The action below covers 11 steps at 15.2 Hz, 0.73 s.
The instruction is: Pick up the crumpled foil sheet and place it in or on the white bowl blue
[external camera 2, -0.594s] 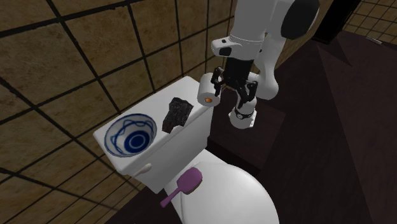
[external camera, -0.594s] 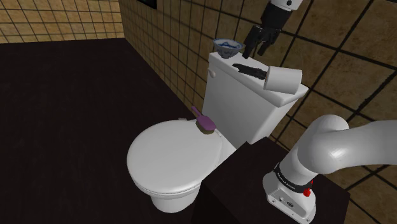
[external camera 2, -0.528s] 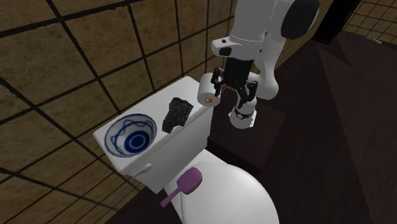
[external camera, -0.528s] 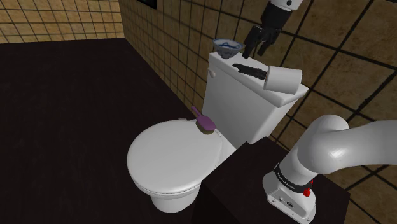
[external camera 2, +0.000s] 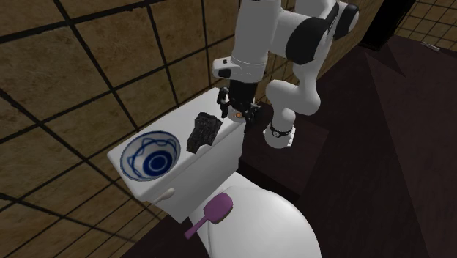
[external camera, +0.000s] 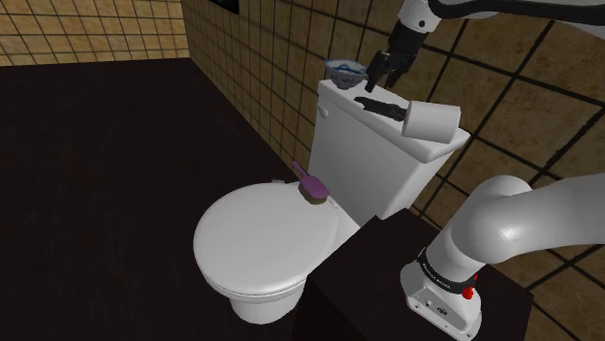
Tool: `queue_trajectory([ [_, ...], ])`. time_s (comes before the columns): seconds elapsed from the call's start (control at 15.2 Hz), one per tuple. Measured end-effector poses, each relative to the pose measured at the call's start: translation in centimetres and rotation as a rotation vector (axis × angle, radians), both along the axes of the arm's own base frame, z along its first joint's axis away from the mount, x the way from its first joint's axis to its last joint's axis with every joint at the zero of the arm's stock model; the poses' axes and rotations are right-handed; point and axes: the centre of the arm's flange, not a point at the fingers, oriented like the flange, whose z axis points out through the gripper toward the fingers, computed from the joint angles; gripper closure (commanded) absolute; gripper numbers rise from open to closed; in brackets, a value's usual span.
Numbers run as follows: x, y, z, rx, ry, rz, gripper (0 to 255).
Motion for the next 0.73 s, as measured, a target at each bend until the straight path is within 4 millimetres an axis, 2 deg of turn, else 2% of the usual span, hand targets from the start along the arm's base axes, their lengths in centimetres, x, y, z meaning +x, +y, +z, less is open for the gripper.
queue_trajectory([
  [0.46, 4.2, -7.1, -3.4, -0.026, -0.013, -0.031, 0],
  [0.73, 6.5, -10.2, -5.2, -0.040, -0.020, -0.046, 0],
])
